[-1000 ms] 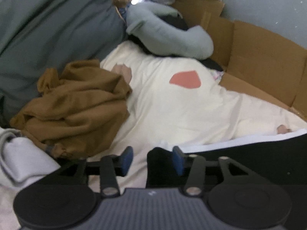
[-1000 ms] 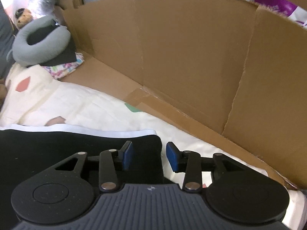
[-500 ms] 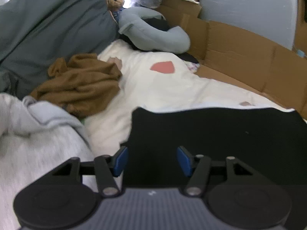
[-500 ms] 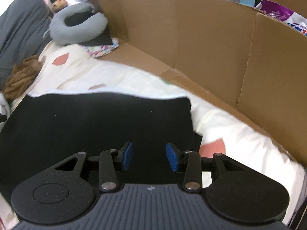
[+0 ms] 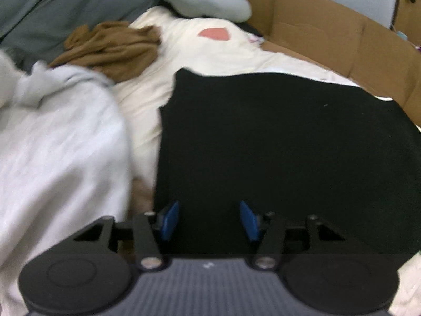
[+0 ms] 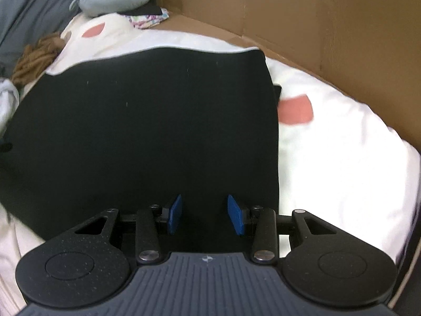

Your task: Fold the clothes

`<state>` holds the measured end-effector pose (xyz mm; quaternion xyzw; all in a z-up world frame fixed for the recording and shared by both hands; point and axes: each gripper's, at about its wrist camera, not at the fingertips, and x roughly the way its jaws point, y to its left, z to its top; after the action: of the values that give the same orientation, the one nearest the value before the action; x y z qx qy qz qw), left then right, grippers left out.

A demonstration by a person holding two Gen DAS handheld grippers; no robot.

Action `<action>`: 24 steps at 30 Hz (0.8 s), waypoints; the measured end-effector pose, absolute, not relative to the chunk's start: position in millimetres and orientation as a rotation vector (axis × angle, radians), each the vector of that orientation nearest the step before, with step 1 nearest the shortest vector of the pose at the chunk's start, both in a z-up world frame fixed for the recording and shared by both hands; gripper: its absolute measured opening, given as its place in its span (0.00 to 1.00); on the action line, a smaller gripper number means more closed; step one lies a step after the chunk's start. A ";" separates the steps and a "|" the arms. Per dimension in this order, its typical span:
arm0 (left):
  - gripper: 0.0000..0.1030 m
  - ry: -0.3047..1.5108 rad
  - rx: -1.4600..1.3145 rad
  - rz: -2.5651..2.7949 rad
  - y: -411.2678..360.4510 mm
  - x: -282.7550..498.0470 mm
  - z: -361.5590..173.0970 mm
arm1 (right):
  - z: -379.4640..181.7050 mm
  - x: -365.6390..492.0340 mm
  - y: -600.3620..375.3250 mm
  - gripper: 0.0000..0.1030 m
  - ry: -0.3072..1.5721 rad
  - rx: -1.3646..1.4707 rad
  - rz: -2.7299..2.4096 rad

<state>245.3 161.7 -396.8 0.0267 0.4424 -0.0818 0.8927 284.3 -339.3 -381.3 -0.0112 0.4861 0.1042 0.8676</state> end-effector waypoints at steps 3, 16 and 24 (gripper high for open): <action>0.54 0.921 0.034 -0.141 176.3 233.4 -396.7 | -384.2 268.6 -343.3 0.44 1.035 -0.054 0.198; 0.47 0.947 0.092 -0.131 202.2 184.3 -356.9 | -368.7 207.8 -372.6 0.44 1.018 0.072 0.075; 0.51 0.931 -0.148 -0.059 212.2 162.8 -351.0 | -361.6 177.3 -377.9 0.45 1.034 0.284 0.039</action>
<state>162.8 212.2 -351.0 -0.0713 0.4484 -0.0284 0.8906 177.3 -377.9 -361.6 0.1354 0.4926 0.0186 0.8595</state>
